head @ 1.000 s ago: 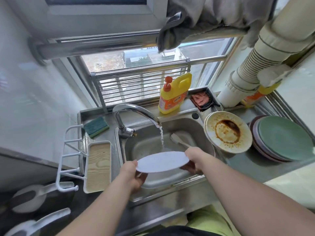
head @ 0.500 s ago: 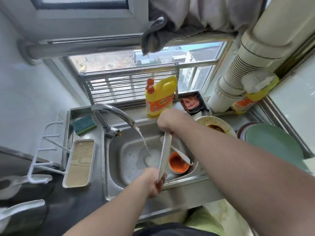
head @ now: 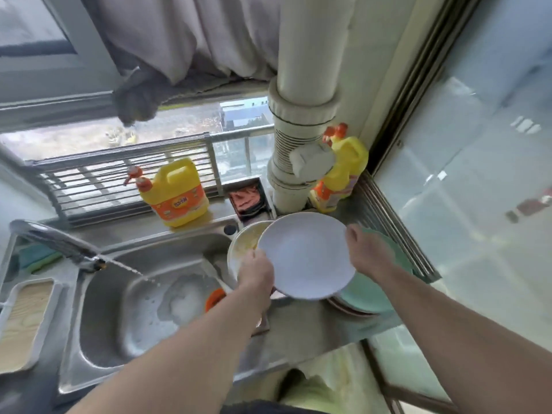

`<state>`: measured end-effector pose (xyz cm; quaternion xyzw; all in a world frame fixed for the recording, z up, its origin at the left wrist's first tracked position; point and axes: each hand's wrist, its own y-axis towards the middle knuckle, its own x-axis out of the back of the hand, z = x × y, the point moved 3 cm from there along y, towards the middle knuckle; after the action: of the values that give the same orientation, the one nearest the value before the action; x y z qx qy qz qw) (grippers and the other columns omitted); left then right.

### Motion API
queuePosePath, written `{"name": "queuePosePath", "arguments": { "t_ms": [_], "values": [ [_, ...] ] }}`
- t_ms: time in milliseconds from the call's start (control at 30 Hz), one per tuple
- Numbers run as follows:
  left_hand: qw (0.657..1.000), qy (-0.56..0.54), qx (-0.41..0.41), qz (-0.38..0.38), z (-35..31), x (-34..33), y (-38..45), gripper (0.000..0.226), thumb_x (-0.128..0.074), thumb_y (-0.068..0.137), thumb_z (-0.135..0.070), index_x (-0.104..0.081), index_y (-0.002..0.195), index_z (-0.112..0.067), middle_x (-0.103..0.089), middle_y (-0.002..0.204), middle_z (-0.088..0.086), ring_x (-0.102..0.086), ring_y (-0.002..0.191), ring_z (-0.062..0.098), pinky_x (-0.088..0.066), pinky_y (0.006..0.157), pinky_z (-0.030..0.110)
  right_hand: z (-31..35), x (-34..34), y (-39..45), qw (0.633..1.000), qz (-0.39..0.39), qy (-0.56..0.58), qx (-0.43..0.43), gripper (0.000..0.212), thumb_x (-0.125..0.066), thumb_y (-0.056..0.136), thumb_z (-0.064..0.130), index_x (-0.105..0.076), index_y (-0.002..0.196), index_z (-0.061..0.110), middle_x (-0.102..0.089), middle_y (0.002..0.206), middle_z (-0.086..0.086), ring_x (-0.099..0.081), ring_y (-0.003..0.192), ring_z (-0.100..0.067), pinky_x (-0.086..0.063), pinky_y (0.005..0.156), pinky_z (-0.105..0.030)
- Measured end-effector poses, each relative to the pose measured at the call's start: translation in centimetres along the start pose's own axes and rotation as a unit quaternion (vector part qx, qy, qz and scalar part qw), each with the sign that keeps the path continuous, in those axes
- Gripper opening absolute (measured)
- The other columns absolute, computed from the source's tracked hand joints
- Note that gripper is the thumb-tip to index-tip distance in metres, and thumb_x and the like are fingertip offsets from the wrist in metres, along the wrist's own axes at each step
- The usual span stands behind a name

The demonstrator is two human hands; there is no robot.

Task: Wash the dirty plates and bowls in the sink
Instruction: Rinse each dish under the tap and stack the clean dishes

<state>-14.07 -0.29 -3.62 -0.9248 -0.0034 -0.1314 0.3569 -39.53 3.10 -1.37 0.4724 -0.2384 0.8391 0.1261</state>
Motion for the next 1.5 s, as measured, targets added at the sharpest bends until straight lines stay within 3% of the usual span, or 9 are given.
{"name": "queuePosePath", "arguments": {
  "t_ms": [100,167,367,567,767,900,1067,1267,1500],
  "values": [
    [0.971,0.223,-0.065,0.058,-1.1,-6.6,-0.7,0.037,-0.036,0.110,-0.022,-0.058,0.135,-0.006,-0.061,0.134,0.019,-0.061,0.117,0.037,-0.049,0.097,0.035,-6.8,3.0,-0.2,0.997,-0.057,-0.032,-0.047,0.032,-0.029,0.111,0.040,-0.058,0.111,0.027,-0.071,0.104,-0.014,-0.064,0.095,-0.040,-0.047,0.077,-0.044],
    [0.943,0.306,-0.084,0.098,-0.9,-9.9,-1.2,0.039,-0.041,0.108,-0.019,-0.057,0.137,0.001,-0.065,0.131,0.022,-0.065,0.118,0.040,-0.055,0.100,0.044,-10.8,3.9,-0.4,0.993,-0.072,-0.033,-0.085,0.032,-0.027,0.110,0.044,-0.055,0.112,0.031,-0.070,0.102,-0.013,-0.061,0.091,-0.039,-0.051,0.081,-0.047],
    [0.899,0.397,-0.156,0.103,-0.7,-14.2,-1.6,0.042,-0.050,0.106,-0.018,-0.051,0.147,-0.010,-0.064,0.132,0.014,-0.062,0.120,0.034,-0.052,0.096,0.041,-16.5,2.7,-0.4,0.990,-0.038,-0.013,-0.137,0.028,-0.025,0.111,0.041,-0.051,0.111,0.032,-0.066,0.093,-0.011,-0.054,0.086,-0.034,-0.045,0.077,-0.042],
    [0.918,0.356,-0.165,0.051,-0.5,-14.0,-0.2,0.040,-0.056,0.105,-0.019,-0.048,0.143,-0.028,-0.061,0.108,-0.007,-0.059,0.083,0.010,-0.045,0.056,0.018,-17.3,0.5,0.0,0.988,0.038,-0.056,-0.135,0.023,-0.024,0.111,0.036,-0.043,0.122,0.029,-0.060,0.088,-0.009,-0.054,0.086,-0.034,-0.052,0.077,-0.047],
    [0.923,0.336,-0.179,0.059,-0.9,-12.0,1.4,0.025,-0.054,0.107,-0.032,-0.058,0.132,-0.030,-0.065,0.112,-0.005,-0.061,0.097,0.015,-0.053,0.079,0.031,-14.2,2.4,0.6,0.987,-0.023,-0.089,-0.131,0.037,-0.032,0.110,0.050,-0.040,0.141,0.031,-0.071,0.110,-0.015,-0.065,0.103,-0.041,-0.043,0.077,-0.045],
    [0.936,0.299,-0.185,0.000,-0.7,-7.7,3.3,0.029,-0.056,0.104,-0.024,-0.063,0.133,-0.026,-0.064,0.123,0.000,-0.059,0.108,0.020,-0.051,0.098,0.037,-6.5,1.3,3.1,0.993,-0.062,-0.068,0.073,0.030,-0.041,0.110,0.036,-0.064,0.121,0.021,-0.073,0.106,-0.007,-0.068,0.093,-0.035,-0.050,0.075,-0.043],
    [0.945,0.281,-0.111,-0.128,0.9,0.4,5.6,0.030,-0.053,0.102,-0.016,-0.061,0.130,-0.022,-0.051,0.130,0.009,-0.051,0.099,0.022,-0.042,0.087,0.034,3.5,-4.5,5.8,0.968,0.040,-0.154,0.192,0.018,-0.049,0.104,0.026,-0.066,0.109,0.021,-0.066,0.103,-0.001,-0.058,0.099,-0.023,-0.050,0.078,-0.039],
    [0.958,0.251,0.023,-0.133,5.1,5.1,6.4,0.027,-0.058,0.105,-0.033,-0.053,0.124,-0.015,-0.059,0.109,0.004,-0.054,0.095,0.026,-0.042,0.081,0.037,7.6,-8.9,7.1,0.932,0.128,-0.317,0.119,0.029,-0.049,0.101,0.024,-0.062,0.126,0.018,-0.067,0.120,-0.006,-0.056,0.116,-0.031,-0.045,0.086,-0.043],
    [0.974,0.199,0.037,-0.104,7.1,4.9,7.4,0.011,-0.052,0.098,-0.030,-0.054,0.093,-0.020,-0.072,0.086,0.010,-0.074,0.073,0.031,-0.064,0.075,0.049,7.9,-9.2,7.6,0.960,0.129,-0.243,0.050,0.024,-0.050,0.105,0.025,-0.054,0.126,0.015,-0.065,0.113,-0.008,-0.059,0.095,-0.028,-0.046,0.073,-0.041]
  ]
}}
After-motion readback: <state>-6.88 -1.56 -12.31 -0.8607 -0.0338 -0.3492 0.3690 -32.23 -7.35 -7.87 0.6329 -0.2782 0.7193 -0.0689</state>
